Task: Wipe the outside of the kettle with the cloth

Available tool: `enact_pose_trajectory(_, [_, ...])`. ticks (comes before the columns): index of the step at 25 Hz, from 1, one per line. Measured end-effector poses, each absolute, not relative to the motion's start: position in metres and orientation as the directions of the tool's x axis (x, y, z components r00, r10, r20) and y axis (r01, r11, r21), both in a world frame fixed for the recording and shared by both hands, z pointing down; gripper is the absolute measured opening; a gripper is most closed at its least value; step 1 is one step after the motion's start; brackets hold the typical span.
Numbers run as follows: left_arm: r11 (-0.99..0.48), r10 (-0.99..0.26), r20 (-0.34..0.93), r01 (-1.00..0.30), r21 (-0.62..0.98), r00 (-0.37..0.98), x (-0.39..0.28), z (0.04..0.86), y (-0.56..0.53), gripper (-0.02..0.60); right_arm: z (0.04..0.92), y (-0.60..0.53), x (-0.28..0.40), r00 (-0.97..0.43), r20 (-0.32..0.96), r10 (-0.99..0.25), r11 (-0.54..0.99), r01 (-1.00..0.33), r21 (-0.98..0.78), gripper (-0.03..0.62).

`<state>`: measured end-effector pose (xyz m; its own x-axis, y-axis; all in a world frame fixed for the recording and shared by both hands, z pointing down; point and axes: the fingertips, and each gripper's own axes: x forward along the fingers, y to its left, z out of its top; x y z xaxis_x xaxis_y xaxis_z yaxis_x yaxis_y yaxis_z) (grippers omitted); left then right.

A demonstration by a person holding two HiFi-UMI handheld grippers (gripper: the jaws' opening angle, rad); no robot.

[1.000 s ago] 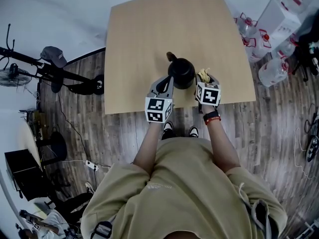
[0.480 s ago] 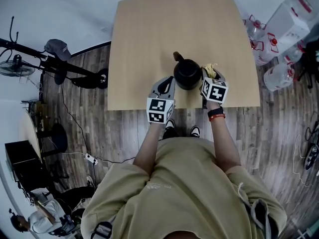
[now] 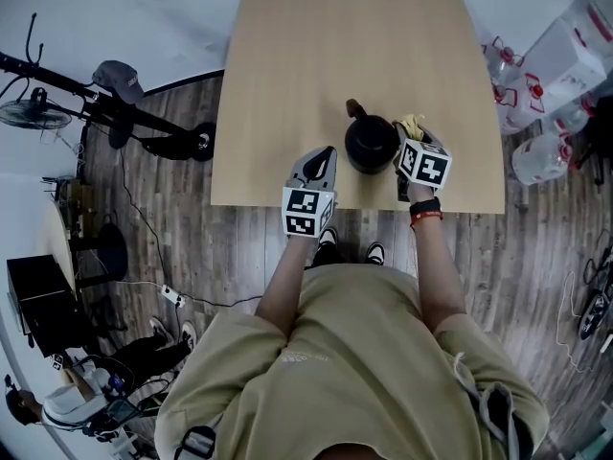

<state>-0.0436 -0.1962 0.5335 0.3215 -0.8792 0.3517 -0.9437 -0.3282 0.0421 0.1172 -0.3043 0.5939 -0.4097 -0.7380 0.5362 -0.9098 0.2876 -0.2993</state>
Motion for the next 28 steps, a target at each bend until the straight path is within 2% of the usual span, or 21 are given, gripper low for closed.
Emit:
enact_pose_trajectory(7, [-0.318, -0.884, 0.345, -0.947, 0.050, 0.316, -0.052, 0.533, -0.192, 0.025, 0.586, -0.301, 0.117, -0.443, 0.512, -0.736, 0.307, -0.893, -0.330, 0.163])
enact_pose_trajectory(19, [-0.357, -0.872, 0.333, -0.931, 0.072, 0.360, -0.058, 0.532, -0.171, 0.025, 0.579, -0.241, 0.125, -0.402, 0.508, -0.762, 0.250, -0.906, -0.343, 0.166])
enact_pose_trajectory(28, [-0.402, -0.854, 0.313, -0.909, 0.110, 0.415, -0.058, 0.529, -0.156, 0.025, 0.612, -0.180, 0.112, -0.375, 0.592, -0.714, 0.227, -0.923, -0.311, 0.166])
